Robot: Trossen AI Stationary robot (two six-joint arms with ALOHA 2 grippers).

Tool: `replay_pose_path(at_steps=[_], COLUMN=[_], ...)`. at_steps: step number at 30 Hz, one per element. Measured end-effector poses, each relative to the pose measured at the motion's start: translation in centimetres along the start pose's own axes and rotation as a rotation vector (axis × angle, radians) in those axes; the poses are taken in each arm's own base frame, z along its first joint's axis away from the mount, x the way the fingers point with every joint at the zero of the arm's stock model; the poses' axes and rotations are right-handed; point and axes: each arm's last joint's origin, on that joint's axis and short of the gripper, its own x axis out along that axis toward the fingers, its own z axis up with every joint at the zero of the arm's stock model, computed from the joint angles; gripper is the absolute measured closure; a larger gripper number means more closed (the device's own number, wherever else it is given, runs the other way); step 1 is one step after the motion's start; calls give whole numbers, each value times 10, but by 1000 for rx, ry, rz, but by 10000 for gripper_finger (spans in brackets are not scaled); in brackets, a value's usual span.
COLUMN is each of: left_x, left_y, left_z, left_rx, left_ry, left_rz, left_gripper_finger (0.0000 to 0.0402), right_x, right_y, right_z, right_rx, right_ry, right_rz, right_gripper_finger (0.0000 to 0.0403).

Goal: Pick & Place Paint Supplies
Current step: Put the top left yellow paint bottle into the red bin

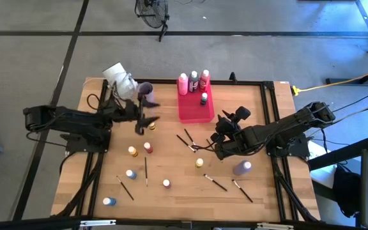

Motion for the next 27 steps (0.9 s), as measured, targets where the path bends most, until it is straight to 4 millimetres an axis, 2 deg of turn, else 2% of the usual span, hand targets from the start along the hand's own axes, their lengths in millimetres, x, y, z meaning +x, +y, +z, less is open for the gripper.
replay_pose_path(at_steps=[3, 9, 17, 27], left_x=[-2, -8, -17, -25], left_y=[-4, -6, -2, -5], left_z=[-4, -17, -26, -39], left_rx=[-37, -99, -72, -57], left_ry=[73, 256, 415, 578], left_rz=[-62, -54, 134, 168], left_gripper_finger=[148, 148, 149, 149], right_x=[0, 0, 0, 0], right_y=[0, 0, 0, 0], right_z=[0, 0, -1, -1], right_rx=[0, 0, -4, -7], right_ry=[0, 7, 17, 18], right_rz=[0, 9, 20, 19], right_gripper_finger=[275, 275, 275, 275])
